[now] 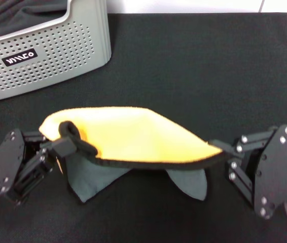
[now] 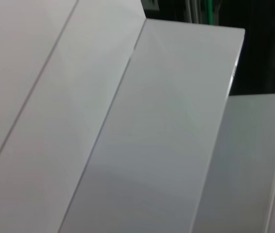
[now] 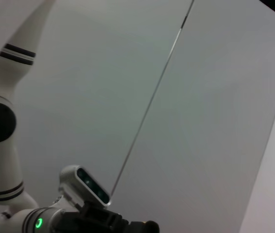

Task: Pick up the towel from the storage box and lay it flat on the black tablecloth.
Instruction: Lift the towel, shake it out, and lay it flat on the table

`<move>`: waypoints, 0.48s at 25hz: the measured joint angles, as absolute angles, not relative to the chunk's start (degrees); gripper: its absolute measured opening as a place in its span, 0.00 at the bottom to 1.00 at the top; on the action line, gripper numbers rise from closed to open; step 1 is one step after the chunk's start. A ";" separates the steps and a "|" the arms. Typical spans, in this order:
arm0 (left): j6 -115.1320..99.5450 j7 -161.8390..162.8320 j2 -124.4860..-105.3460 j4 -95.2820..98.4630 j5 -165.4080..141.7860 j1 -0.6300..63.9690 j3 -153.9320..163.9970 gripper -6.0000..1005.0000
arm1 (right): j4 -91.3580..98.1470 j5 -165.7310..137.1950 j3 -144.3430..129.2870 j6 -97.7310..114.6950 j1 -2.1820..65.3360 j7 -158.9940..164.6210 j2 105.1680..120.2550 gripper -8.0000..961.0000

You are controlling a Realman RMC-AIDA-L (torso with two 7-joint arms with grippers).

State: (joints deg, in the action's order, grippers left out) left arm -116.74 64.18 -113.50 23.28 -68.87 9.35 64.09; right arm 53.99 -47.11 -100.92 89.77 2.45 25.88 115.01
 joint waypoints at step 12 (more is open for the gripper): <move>-116.94 60.98 -112.82 31.06 -66.03 3.13 71.63 0.05 | 60.90 -55.65 -98.00 94.32 -2.14 33.33 114.96 0.02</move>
State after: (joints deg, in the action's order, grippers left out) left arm -116.94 60.97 -112.82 31.06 -66.03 3.13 71.63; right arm 60.90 -55.66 -98.00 94.32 -2.14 33.33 114.96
